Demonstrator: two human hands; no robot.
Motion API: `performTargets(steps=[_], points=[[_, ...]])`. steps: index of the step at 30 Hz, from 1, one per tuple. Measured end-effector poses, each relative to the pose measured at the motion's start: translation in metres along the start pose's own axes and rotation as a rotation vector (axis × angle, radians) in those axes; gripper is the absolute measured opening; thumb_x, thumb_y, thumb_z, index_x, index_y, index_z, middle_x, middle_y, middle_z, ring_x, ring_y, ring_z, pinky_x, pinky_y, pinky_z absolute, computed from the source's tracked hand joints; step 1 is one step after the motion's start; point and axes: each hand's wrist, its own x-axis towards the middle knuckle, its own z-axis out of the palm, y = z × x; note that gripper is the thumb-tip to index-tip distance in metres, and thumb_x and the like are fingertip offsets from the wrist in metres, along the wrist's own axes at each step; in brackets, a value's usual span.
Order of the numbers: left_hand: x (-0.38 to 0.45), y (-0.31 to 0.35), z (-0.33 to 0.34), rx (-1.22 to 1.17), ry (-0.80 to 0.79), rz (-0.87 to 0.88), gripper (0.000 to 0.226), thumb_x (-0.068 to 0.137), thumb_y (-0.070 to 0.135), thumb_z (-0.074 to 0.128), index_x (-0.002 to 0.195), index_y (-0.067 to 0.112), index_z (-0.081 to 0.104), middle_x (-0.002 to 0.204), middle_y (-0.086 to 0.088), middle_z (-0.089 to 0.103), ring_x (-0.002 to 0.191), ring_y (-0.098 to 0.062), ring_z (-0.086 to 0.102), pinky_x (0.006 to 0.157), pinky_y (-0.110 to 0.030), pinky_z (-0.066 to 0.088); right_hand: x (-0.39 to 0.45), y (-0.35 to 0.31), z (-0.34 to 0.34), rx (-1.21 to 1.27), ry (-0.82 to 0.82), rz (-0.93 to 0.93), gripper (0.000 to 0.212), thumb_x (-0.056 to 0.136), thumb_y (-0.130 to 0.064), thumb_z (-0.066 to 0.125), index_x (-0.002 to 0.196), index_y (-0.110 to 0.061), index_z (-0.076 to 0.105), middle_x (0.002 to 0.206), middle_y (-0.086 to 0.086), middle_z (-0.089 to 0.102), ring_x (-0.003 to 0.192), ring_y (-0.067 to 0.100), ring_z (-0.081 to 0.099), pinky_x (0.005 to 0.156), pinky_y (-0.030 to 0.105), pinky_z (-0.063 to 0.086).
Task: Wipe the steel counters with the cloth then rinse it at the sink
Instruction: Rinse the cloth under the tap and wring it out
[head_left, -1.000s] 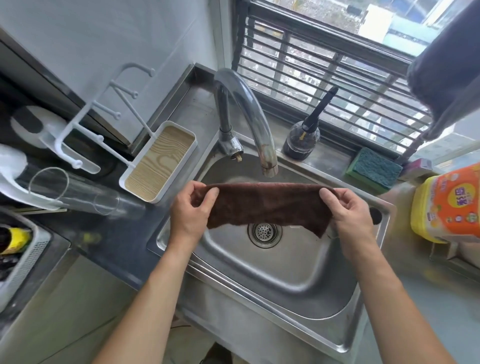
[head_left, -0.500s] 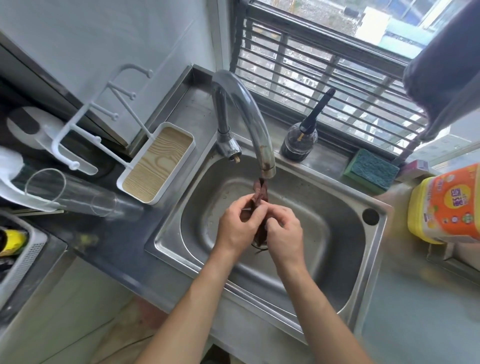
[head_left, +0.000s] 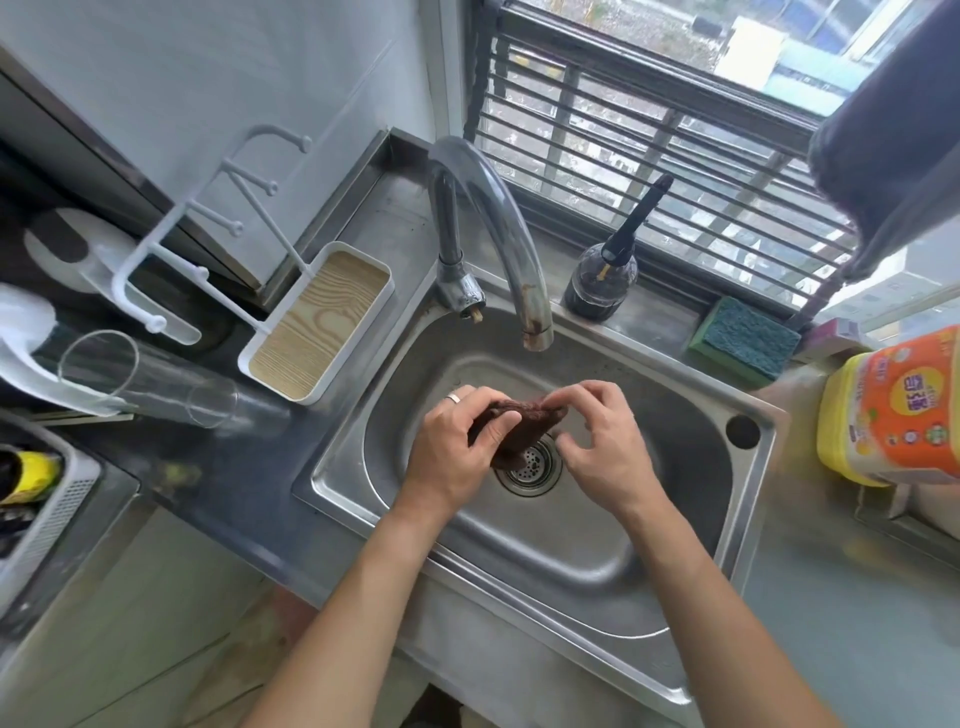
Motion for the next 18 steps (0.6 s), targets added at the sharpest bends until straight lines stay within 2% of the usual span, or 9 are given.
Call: performTargets(steps=[4,6,8,10,12,14,17,18], points=[[0.001,-0.003,-0.004,0.029,0.037,0.034,0.029,0.094,0.041,0.063,0.094,0.014,0.071,0.086,0.002,0.066,0.082,-0.018,0.063,0.076,-0.036,0.051,0.003,0.013,-0.002,-0.158,-0.137,0.044,0.014,0.085,-0.028,0.076,0.093,-0.034,0.067,0.116,-0.007,0.055,0.116,0.016,0.055,0.099,0.038,0.049],[0.002,-0.004,-0.007,0.062,0.099,0.024,0.027,0.094,0.04,0.064,0.093,0.013,0.07,0.087,0.003,0.066,0.082,-0.016,0.062,0.077,-0.027,0.05,0.002,0.013,-0.006,-0.189,-0.142,0.053,0.012,0.086,-0.033,0.078,0.087,-0.032,0.066,0.113,-0.009,0.059,0.113,0.015,0.057,0.095,0.039,0.05],[0.001,-0.004,-0.011,0.08,0.161,-0.015,0.025,0.095,0.038,0.063,0.094,0.014,0.07,0.088,0.005,0.067,0.081,-0.011,0.06,0.076,-0.011,0.042,0.0,0.009,-0.012,-0.101,-0.059,-0.03,0.016,0.084,-0.027,0.08,0.083,-0.028,0.064,0.11,-0.007,0.063,0.108,0.014,0.059,0.095,0.032,0.047],[0.002,-0.005,-0.013,0.088,0.212,-0.054,0.024,0.094,0.039,0.063,0.097,0.016,0.07,0.092,0.007,0.067,0.083,-0.005,0.058,0.074,-0.006,0.039,-0.002,0.003,-0.017,0.008,0.032,-0.164,0.021,0.082,-0.016,0.08,0.081,-0.022,0.06,0.112,-0.006,0.065,0.107,0.012,0.061,0.097,0.026,0.046],[0.004,-0.009,-0.014,0.045,0.228,-0.051,0.023,0.093,0.037,0.065,0.099,0.016,0.073,0.097,0.008,0.07,0.087,-0.003,0.061,0.078,-0.01,0.044,0.001,0.0,-0.023,0.0,-0.071,-0.232,0.023,0.081,-0.018,0.079,0.08,-0.025,0.057,0.103,-0.01,0.065,0.098,0.012,0.063,0.093,0.028,0.049],[0.005,-0.014,-0.012,-0.025,0.192,-0.029,0.02,0.092,0.031,0.068,0.101,0.016,0.077,0.102,0.007,0.072,0.096,-0.003,0.065,0.087,-0.017,0.049,0.003,-0.001,-0.021,-0.099,-0.245,-0.144,0.023,0.082,-0.027,0.079,0.078,-0.029,0.056,0.084,-0.011,0.064,0.083,0.017,0.062,0.081,0.038,0.054],[0.005,-0.019,-0.005,-0.098,0.166,-0.045,0.02,0.089,0.028,0.072,0.101,0.013,0.079,0.102,0.004,0.074,0.099,-0.005,0.068,0.092,-0.025,0.052,0.006,-0.002,-0.019,-0.176,-0.019,-0.098,0.023,0.082,-0.027,0.078,0.078,-0.027,0.055,0.077,-0.008,0.064,0.076,0.02,0.059,0.07,0.041,0.051],[0.004,-0.019,-0.003,-0.101,0.178,-0.059,0.02,0.089,0.027,0.072,0.101,0.013,0.079,0.101,0.004,0.074,0.098,-0.004,0.068,0.092,-0.024,0.052,0.008,-0.003,-0.021,-0.172,-0.07,-0.081,0.024,0.081,-0.026,0.079,0.077,-0.026,0.056,0.077,-0.007,0.065,0.077,0.02,0.06,0.07,0.04,0.051]])
